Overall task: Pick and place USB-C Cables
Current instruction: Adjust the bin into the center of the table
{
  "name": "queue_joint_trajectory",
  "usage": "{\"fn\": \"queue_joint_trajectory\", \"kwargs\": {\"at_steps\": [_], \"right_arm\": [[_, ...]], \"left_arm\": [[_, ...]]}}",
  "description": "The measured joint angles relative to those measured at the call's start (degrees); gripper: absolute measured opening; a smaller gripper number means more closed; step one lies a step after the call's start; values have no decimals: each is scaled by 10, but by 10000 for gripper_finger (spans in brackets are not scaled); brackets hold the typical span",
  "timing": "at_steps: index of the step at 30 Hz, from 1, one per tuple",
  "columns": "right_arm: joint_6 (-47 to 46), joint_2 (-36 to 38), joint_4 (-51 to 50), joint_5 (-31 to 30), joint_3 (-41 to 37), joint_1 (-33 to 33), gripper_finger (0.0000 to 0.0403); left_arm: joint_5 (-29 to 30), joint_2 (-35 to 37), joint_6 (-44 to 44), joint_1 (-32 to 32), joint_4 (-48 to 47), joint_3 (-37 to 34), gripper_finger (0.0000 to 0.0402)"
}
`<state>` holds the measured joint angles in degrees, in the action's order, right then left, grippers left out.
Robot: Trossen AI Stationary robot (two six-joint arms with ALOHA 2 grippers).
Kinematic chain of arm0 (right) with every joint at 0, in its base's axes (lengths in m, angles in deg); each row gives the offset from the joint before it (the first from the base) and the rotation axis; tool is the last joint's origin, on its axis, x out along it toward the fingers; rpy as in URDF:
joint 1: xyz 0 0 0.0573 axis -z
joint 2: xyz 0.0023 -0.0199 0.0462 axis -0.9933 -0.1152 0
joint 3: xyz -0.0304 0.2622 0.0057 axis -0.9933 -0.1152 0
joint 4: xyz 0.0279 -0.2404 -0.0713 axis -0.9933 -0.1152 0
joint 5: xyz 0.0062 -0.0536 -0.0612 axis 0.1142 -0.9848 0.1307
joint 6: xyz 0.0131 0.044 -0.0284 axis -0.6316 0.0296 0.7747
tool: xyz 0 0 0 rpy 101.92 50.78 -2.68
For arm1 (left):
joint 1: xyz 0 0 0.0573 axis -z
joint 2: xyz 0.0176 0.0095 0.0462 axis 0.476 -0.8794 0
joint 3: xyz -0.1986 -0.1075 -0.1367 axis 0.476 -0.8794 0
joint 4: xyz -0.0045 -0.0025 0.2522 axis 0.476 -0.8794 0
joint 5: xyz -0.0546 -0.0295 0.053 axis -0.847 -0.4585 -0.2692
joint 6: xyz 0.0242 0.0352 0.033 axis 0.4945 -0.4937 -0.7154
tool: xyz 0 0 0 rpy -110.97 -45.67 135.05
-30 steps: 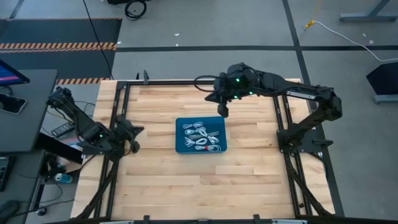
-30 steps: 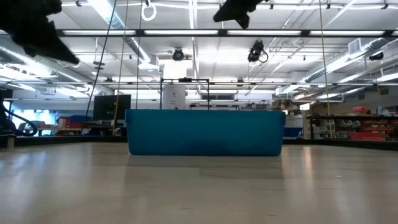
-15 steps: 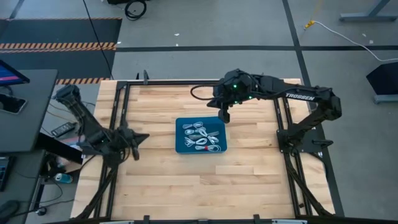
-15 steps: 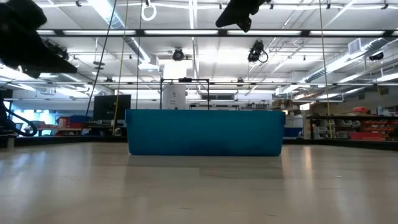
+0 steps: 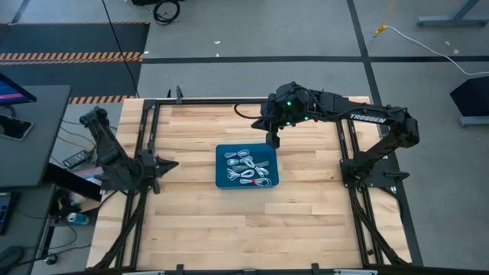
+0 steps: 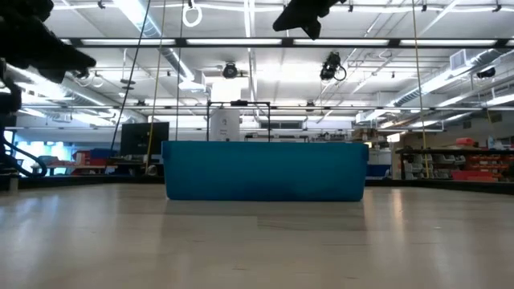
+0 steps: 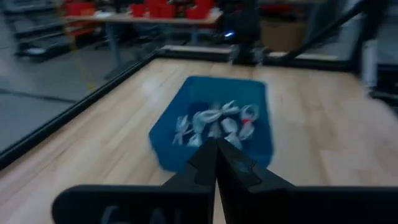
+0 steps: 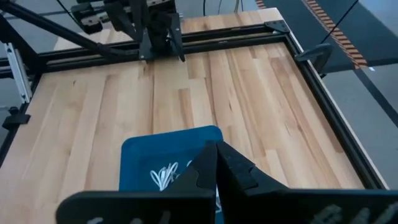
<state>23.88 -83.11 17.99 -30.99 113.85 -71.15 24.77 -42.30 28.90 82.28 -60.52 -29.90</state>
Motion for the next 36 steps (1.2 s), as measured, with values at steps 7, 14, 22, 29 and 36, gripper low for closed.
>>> {"fn": "queue_joint_trajectory", "kwargs": {"at_steps": [7, 14, 22, 29, 36], "right_arm": [[8, 0, 3, 3, -1, 10, 5], [-3, -6, 116, 89, -53, 48, 5], [-20, -76, 134, 135, -82, 70, 4], [-18, -103, 193, 166, -82, 95, 4], [-9, -123, 83, 123, -82, 126, 4]], "left_arm": [[-130, 107, -140, -20, 64, 2, 15], [-233, 109, -230, -51, 197, -29, 17], [-288, 109, -294, -130, 410, -140, 19], [-343, 108, -323, -244, 424, -148, 20], [-461, 108, -310, -367, 420, -148, 20]]}}
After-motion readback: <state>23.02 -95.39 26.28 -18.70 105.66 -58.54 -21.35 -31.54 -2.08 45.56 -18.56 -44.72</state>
